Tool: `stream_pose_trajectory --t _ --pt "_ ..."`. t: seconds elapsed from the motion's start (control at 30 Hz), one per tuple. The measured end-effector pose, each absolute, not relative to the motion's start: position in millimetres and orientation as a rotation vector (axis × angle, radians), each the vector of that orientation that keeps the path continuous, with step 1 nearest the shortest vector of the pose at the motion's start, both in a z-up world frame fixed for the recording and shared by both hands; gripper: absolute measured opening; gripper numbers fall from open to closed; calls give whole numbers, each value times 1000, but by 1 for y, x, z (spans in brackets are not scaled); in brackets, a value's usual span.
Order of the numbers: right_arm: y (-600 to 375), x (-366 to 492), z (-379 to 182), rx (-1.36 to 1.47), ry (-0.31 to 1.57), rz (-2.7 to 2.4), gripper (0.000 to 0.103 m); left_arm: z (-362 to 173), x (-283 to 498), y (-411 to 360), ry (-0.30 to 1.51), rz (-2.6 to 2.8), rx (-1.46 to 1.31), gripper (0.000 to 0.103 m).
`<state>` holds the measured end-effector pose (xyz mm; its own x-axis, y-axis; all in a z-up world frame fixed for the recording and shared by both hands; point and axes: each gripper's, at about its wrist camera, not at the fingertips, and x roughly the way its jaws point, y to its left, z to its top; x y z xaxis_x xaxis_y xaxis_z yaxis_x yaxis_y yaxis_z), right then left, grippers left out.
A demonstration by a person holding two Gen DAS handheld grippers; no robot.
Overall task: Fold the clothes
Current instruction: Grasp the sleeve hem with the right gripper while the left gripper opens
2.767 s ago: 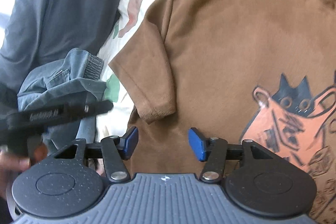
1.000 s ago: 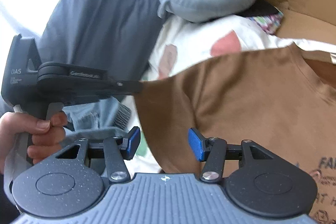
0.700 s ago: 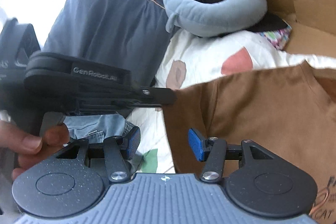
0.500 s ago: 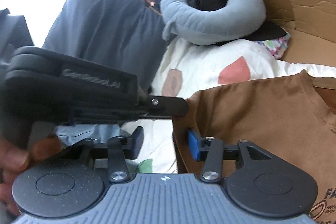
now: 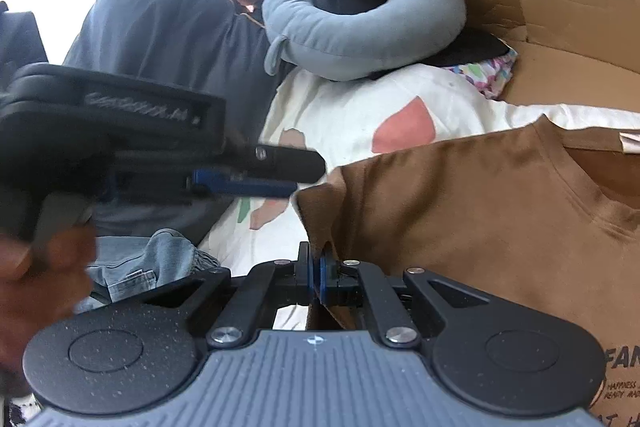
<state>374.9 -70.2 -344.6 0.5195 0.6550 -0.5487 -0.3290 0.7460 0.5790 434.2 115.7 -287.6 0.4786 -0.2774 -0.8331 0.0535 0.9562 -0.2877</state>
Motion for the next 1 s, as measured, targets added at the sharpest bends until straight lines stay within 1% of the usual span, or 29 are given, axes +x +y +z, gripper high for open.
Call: stream_pose_trajectory --t 0.07,0.23,0.37,0.57,0.63,0.7,0.73,0.8,0.87,0.9,0.93,1.0 --pt "-75 374 -348 442 835 599 1 -293 446 121 1050 -170 -208 46" --pt "-86 374 -352 445 838 574 1 -319 475 131 1066 -98 -189 53" --pt "-95 375 -355 448 843 552 1 -344 492 131 1083 -55 -186 53" --pt "-106 377 -355 458 849 528 1 -365 507 127 1097 -27 -174 51" --pt "-109 378 -355 459 851 520 1 -372 512 125 1100 -19 -168 45" --pt "-111 379 -355 458 853 515 1 -375 515 125 1104 -12 -169 33" --pt "-112 380 -355 459 855 512 1 -376 517 126 1106 -9 -171 30" --pt "-114 381 -357 460 860 504 1 -378 520 126 1110 -2 -174 21" --pt "-118 384 -359 487 875 481 1 -379 523 126 1115 4 -178 18" --pt "-120 385 -360 508 881 466 1 -378 524 126 1117 5 -181 14" --pt "-122 386 -361 519 887 453 1 -377 525 125 1116 5 -176 12" --pt "-122 388 -362 516 898 440 1 -375 526 124 1112 11 -161 10"
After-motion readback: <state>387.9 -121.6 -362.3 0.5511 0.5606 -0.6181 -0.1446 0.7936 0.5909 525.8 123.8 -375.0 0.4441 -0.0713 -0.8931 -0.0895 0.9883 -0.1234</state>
